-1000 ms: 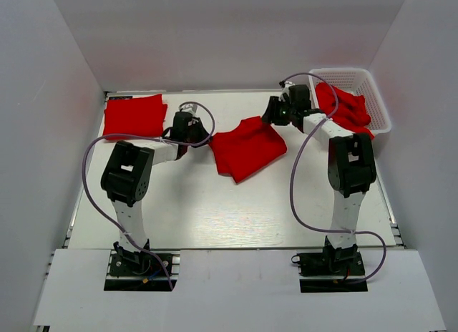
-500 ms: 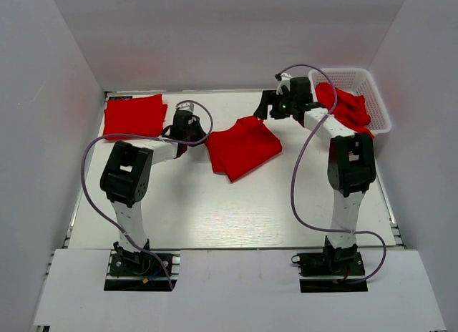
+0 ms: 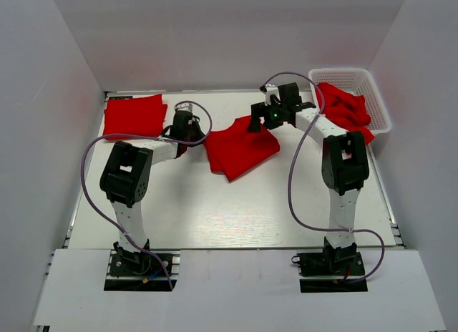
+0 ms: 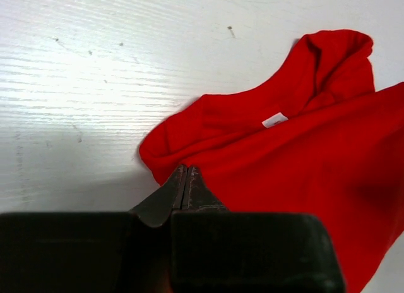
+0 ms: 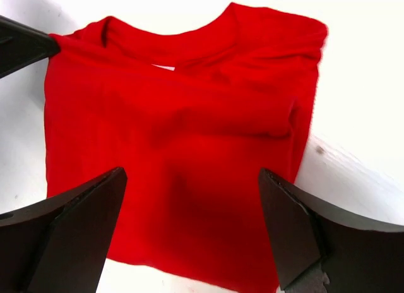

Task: Fold and stack the t-shirts
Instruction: Fold the long partially folded tshirt into a neat square, then smooth out wrinkles on the folded tshirt

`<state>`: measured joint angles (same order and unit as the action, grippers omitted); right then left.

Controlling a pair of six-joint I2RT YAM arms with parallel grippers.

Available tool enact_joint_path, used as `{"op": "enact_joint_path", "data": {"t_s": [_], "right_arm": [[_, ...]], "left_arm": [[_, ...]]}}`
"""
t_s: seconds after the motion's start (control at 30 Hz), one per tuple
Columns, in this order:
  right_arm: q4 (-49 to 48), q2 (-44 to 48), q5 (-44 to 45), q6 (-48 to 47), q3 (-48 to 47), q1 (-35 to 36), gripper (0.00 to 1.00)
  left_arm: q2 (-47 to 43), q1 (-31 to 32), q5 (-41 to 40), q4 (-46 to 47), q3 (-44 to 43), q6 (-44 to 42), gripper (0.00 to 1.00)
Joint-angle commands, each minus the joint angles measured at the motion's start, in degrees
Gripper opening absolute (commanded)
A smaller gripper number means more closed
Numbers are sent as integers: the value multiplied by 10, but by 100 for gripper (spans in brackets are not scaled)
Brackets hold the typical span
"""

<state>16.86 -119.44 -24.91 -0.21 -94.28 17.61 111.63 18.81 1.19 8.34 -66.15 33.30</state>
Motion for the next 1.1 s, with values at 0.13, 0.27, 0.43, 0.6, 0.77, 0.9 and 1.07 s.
{"op": "enact_joint_path", "data": {"t_s": [0.13,0.27,0.43,0.6,0.77,0.9,1.07], "right_arm": [[1,-45,-44,-10,-62,11,90],[-9,-79,-50,-1,-84,16,90],[-70,-103,-85,38,-100,20,90],[-114,-134,-86,73,-127,23,90],[-140,-171,-81,105,-140,22,90],[-154,-186,-59,135,-128,20,90],[-145,-193,-9,144,-120,20,90]], "left_arm": [[-30,-5,-51,-26,2,5,20],[-25,-5,-65,-38,-4,5,38],[-25,-5,-71,-38,1,5,50],[-19,-5,-84,-48,-4,5,50],[-19,-5,-116,-61,-4,5,48],[-19,-10,-136,-74,-4,5,34],[-13,-11,-136,-79,-4,5,22]]}}
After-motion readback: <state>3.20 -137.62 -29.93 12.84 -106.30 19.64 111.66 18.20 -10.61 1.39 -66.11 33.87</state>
